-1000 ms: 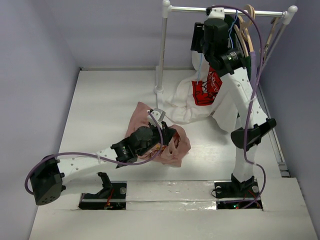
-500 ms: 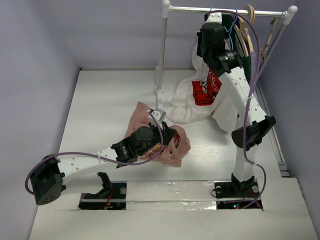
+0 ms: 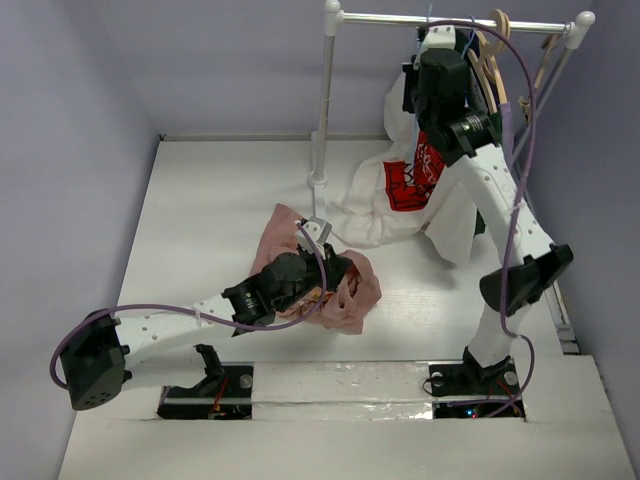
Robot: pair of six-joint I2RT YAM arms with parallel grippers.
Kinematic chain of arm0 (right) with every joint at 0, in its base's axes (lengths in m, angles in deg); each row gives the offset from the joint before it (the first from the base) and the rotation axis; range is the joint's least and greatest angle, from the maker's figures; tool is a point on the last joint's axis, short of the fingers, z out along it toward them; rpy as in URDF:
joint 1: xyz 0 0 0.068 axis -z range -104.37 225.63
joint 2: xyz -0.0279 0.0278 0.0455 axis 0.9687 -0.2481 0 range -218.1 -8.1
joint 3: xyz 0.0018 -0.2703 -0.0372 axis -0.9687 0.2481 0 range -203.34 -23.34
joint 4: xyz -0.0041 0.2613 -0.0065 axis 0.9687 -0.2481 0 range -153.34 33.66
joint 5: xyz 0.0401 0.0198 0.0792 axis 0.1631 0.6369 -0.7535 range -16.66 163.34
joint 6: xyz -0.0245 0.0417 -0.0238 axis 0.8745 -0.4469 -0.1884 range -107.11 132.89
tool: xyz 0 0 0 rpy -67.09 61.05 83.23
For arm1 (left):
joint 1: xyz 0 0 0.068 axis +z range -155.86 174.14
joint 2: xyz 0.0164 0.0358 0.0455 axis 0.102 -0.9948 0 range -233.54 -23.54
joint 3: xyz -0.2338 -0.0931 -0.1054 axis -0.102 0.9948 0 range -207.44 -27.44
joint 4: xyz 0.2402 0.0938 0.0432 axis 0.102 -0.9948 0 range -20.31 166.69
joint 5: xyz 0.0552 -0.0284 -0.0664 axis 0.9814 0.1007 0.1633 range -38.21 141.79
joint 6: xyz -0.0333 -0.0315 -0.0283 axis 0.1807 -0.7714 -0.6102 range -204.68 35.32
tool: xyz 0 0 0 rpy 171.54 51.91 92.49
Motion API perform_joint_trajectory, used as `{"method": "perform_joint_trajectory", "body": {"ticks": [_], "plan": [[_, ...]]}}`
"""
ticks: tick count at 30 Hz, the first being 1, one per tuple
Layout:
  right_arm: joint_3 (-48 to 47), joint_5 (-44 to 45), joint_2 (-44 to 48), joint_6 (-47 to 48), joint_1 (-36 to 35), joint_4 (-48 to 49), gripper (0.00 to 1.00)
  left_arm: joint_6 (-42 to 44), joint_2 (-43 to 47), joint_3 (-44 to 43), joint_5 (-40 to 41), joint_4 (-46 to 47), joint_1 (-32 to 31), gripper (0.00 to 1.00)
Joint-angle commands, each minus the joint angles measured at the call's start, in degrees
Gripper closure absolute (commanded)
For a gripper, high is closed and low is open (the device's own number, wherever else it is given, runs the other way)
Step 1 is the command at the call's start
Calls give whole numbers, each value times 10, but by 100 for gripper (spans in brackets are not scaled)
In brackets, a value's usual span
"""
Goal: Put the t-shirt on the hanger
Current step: Pick up the hanger from the clothesline.
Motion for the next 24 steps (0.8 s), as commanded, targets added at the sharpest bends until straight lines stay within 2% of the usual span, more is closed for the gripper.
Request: {"method": "perform_joint_trajectory", "body": {"ticks": [1, 6, 16, 19, 23, 24], "plan": [[39, -26, 80, 28, 3, 116, 100, 3, 10, -8, 10, 12, 0, 100], [75, -42, 99, 16, 3, 90, 100, 7, 12, -17, 18, 6, 0, 100], [309, -111, 219, -44, 3, 128, 100, 35, 7, -50, 46, -17, 6, 100], [396, -153, 288, -72, 3, 146, 100, 40, -8, -67, 29, -12, 13, 100], [512, -241, 399, -133, 3, 137, 100, 44, -47, -91, 5, -4, 61, 100], [564, -282, 454, -158, 3, 130, 100, 45, -56, -97, -3, 0, 85, 100]]}}
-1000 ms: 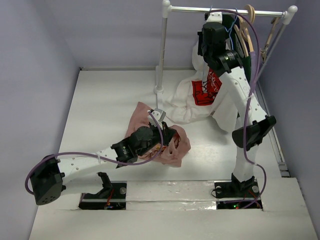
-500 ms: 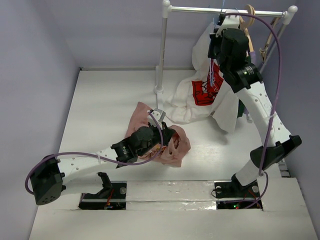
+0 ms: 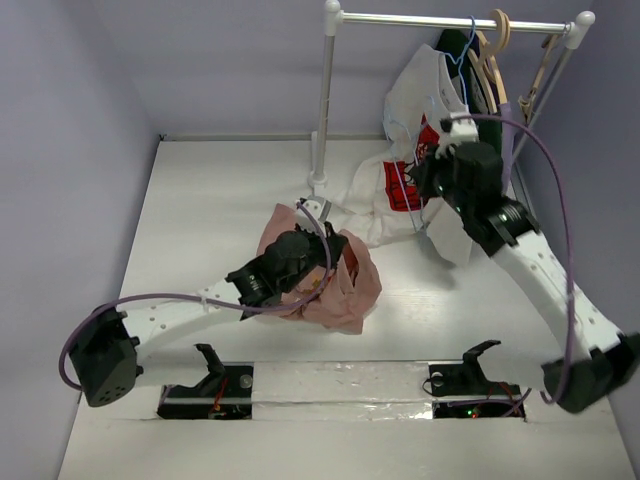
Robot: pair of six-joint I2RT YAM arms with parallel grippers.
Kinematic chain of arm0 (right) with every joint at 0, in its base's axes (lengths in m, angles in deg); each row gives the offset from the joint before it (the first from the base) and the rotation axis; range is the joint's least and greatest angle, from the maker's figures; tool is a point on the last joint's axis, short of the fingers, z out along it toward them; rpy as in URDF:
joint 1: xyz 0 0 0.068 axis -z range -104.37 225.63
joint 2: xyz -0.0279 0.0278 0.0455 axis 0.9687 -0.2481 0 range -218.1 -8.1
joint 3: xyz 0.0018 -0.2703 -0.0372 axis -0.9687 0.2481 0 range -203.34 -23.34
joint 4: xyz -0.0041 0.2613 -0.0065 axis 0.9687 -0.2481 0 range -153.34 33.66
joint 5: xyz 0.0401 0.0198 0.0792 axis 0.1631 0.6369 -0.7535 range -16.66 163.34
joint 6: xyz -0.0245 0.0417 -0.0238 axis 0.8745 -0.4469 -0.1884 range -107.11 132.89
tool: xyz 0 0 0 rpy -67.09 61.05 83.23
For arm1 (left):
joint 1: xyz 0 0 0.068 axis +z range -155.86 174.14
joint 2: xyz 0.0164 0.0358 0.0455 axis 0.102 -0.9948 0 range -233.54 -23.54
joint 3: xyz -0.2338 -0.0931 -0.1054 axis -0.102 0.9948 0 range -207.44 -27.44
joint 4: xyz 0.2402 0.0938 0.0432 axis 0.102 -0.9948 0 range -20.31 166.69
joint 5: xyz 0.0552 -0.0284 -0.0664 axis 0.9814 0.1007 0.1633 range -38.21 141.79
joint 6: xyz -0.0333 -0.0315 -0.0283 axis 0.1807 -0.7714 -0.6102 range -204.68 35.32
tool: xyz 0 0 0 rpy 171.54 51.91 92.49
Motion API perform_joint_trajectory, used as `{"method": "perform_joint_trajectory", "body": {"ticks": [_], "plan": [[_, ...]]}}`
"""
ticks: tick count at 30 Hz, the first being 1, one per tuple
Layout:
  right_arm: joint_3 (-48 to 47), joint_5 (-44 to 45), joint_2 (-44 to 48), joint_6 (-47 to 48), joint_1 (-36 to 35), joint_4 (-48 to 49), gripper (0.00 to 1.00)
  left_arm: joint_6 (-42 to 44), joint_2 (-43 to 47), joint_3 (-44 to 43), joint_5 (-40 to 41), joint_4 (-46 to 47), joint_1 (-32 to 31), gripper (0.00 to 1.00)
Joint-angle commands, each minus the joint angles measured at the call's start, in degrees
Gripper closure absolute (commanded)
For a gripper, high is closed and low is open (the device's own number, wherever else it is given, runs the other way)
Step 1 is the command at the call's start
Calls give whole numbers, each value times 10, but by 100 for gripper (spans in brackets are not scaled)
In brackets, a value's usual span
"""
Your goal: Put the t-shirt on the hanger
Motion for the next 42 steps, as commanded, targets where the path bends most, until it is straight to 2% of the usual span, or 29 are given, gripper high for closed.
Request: {"method": "perform_joint_trajectory", "body": {"ticks": [1, 4, 8, 11, 16, 20, 32, 38, 42], "plan": [[89, -128, 139, -82, 2, 33, 100, 13, -38, -46, -20, 28, 47, 100], [155, -149, 237, -107, 2, -20, 100, 30, -72, -75, 5, 17, 69, 100], [190, -202, 337, -129, 2, -97, 100, 33, -106, -98, -3, 16, 103, 100], [203, -250, 394, -145, 2, -146, 100, 29, -120, -116, -10, 16, 116, 100], [224, -309, 428, -154, 2, -192, 100, 29, -133, -148, -19, 6, 128, 100], [264, -355, 437, -174, 2, -161, 100, 28, -136, -164, -30, 0, 128, 100], [296, -375, 424, -188, 2, -114, 100, 18, -104, -146, -71, 12, 128, 100], [339, -371, 403, -215, 2, -18, 100, 3, -58, -133, -91, 7, 96, 100], [366, -350, 400, -236, -5, 97, 100, -10, -23, -119, -83, -8, 65, 100]]}}
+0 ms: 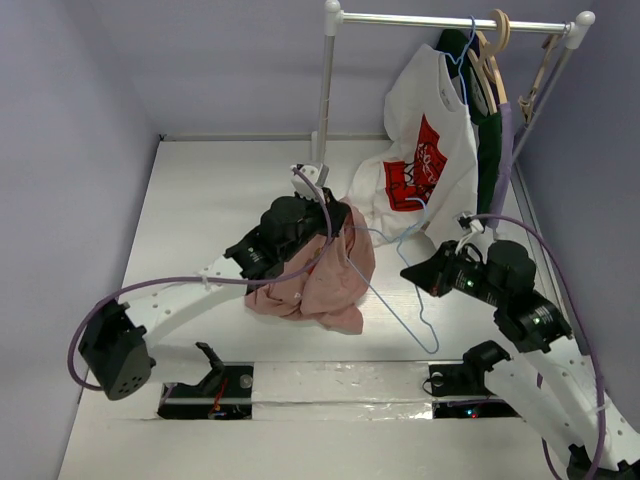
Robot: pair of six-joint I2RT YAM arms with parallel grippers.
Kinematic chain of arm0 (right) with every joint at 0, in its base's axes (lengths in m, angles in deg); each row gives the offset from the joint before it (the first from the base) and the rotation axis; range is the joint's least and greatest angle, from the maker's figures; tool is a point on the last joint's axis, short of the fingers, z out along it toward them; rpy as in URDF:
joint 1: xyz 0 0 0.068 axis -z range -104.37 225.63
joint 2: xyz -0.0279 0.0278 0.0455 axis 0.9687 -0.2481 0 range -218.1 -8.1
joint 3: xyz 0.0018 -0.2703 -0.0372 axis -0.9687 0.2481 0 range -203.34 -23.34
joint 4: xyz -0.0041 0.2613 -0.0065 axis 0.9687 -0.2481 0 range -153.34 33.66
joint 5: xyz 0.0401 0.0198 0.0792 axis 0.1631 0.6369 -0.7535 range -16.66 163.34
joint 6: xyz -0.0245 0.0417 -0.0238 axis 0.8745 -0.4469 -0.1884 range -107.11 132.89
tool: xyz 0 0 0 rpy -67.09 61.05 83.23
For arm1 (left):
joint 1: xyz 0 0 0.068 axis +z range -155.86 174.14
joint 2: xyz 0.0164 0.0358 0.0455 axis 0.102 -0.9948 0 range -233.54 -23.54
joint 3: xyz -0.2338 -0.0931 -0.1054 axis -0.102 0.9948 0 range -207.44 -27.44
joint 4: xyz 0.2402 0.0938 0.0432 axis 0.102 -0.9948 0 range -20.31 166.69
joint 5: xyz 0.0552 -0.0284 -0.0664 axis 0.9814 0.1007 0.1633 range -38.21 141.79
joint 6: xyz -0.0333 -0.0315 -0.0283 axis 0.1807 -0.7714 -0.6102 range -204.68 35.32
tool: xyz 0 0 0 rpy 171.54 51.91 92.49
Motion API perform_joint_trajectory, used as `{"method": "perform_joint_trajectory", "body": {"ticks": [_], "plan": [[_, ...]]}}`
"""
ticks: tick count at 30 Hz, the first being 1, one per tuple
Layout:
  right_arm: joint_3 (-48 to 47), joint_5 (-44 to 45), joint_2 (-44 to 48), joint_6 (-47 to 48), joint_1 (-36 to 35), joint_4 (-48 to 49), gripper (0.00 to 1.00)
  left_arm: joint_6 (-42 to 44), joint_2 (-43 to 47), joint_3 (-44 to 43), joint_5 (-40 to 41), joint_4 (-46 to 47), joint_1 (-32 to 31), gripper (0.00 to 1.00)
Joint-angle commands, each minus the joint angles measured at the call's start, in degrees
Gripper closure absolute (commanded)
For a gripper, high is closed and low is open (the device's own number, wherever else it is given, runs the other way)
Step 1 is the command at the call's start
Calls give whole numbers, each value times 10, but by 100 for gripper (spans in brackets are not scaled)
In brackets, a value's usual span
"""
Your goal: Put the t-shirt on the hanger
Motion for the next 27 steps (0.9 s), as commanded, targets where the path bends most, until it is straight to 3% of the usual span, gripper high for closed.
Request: {"method": "perform_joint_trajectory", "body": {"ticks": [1, 7, 12, 19, 25, 27], "plan": [[14, 16, -6, -24, -5, 159, 100, -17, 55, 11, -4, 13, -28, 100], [7, 92, -67, -16, -94, 256, 100, -7, 94, 0, 12, 1, -86, 100], [-35, 160, -183, 17, -211, 334, 100, 21, 106, -44, 1, -24, -137, 100], [-12, 142, -210, 13, -227, 433, 100, 47, 148, -102, -17, -66, -149, 100], [1, 193, -191, 36, -227, 526, 100, 27, 158, -93, -48, -53, -180, 100], [-17, 187, -206, 47, -227, 554, 100, 40, 135, -119, -98, -86, -180, 100]]}}
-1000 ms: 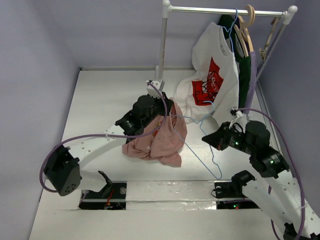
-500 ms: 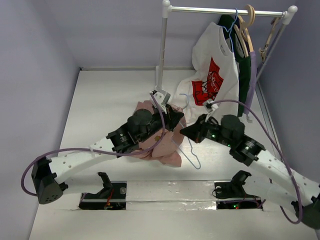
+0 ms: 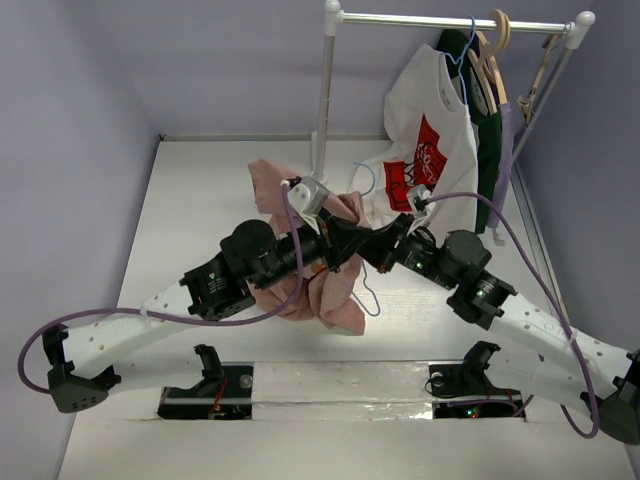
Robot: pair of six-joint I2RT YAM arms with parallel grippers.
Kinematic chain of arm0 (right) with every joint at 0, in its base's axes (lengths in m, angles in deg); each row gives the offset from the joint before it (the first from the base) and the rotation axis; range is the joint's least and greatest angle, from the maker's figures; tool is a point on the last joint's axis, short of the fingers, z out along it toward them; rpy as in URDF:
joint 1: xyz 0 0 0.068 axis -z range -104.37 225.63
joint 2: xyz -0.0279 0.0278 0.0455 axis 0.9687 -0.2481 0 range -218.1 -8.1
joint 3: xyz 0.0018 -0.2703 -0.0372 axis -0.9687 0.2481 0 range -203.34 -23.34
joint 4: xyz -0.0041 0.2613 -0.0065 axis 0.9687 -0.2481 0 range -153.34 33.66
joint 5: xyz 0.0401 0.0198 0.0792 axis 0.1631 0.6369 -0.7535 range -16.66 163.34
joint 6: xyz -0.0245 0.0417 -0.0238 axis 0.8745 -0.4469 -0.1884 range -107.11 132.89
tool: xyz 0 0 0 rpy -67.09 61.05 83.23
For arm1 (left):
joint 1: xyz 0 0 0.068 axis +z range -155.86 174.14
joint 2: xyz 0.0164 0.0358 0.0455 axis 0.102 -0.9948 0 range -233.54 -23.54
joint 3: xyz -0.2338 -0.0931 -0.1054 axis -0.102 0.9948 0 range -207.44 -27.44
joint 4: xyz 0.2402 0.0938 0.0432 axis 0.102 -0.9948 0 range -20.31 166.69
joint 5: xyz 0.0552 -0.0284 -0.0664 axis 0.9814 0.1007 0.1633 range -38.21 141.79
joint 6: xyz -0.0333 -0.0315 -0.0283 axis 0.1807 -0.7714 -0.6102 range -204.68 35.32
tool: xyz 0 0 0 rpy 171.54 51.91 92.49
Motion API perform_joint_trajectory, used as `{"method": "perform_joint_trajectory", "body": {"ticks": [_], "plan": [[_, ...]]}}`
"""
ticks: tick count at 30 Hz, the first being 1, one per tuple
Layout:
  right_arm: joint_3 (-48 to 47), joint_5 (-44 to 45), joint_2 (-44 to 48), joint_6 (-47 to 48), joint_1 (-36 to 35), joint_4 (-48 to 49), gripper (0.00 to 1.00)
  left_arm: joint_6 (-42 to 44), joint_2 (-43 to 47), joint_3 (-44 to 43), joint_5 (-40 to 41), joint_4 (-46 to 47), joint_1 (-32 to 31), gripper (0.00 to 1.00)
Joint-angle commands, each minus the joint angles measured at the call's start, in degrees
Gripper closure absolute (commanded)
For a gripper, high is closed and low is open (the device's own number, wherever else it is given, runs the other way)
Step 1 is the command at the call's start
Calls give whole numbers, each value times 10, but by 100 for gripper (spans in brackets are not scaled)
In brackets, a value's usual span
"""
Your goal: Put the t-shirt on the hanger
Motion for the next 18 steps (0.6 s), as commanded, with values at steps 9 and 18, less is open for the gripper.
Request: {"method": "perform_joint_trajectory", "body": {"ticks": [9, 18], "plan": [[-30, 130, -31, 50, -5, 265, 100, 69, -103, -171, -67, -60, -75, 75], [-47, 129, -32, 64, -5, 261, 100, 60, -29, -137, 84, -26, -80, 40]]}}
